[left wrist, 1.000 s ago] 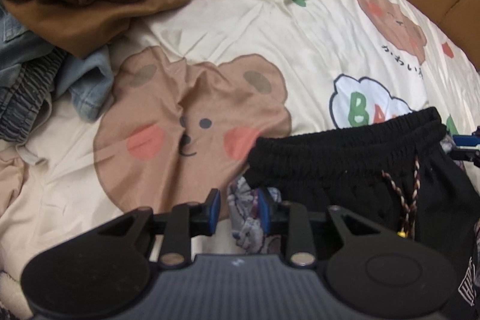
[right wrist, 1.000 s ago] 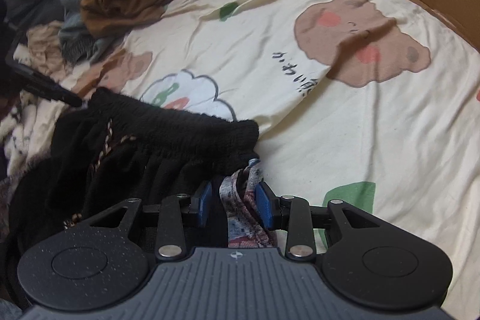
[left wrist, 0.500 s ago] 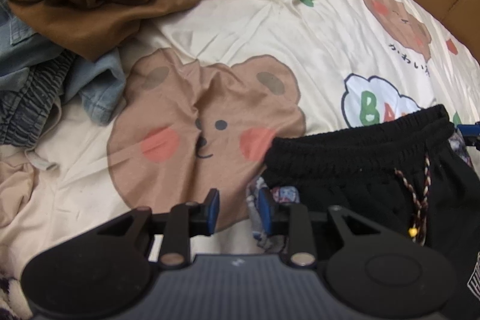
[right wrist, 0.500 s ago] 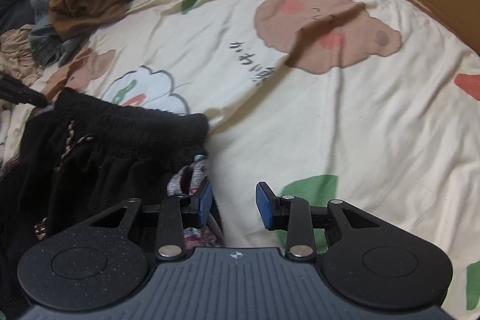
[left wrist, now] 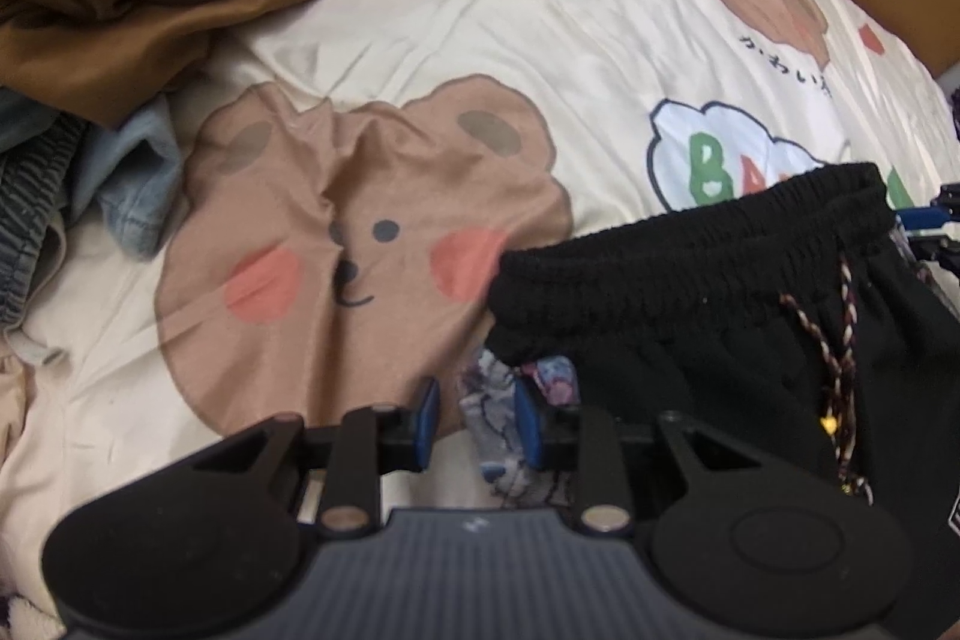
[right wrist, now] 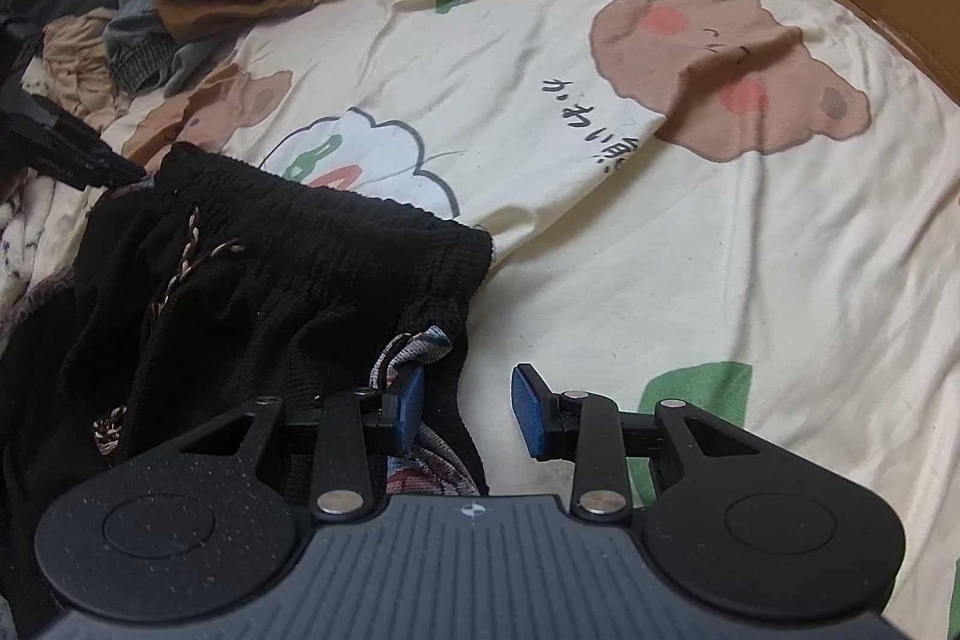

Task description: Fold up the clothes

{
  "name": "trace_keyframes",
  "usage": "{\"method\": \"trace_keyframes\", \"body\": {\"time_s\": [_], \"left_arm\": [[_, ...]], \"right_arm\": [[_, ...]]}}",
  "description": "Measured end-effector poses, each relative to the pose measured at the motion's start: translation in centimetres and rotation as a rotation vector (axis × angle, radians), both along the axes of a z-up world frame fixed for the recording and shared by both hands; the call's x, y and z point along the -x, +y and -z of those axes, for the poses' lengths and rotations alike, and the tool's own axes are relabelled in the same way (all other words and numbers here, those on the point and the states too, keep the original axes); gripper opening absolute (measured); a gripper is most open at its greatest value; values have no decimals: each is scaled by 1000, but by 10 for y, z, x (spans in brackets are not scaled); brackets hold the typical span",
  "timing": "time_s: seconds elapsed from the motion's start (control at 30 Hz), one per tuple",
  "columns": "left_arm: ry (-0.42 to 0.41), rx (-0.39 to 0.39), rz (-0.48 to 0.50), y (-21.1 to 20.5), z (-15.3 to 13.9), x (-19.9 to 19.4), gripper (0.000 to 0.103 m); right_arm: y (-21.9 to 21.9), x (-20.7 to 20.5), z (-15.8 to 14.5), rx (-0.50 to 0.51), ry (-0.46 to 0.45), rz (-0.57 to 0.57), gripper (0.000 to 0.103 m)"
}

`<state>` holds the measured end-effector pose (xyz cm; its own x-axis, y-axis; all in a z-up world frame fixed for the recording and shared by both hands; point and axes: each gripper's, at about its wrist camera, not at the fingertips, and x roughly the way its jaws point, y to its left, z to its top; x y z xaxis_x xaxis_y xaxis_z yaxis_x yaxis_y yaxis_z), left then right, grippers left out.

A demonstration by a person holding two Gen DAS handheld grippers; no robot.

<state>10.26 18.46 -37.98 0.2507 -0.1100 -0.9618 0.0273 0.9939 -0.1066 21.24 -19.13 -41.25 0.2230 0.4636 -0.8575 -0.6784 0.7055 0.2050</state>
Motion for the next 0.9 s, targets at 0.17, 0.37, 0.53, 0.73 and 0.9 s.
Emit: {"method": "trace_keyframes", "body": {"time_s": [0.17,0.37,0.53,0.73,0.9], "left_arm": [[0,-11,11,-2,2,-1,29],[-1,-15,8,-2,5,-1,29],[-4,-24,17,-5,6,0,29],[-6,-24,16,-8,4,-1,29],[-10,-23,14,-9,3,0,29]], "right_arm": [[13,4,2,-3,-15,-47,39],[24,10,2,-8,-53,-98,35],[27,12,-4,-44,-99,-125,19],[26,9,-12,-85,-134,-101,7],[19,-6,-10,-61,-146,9,1]]}}
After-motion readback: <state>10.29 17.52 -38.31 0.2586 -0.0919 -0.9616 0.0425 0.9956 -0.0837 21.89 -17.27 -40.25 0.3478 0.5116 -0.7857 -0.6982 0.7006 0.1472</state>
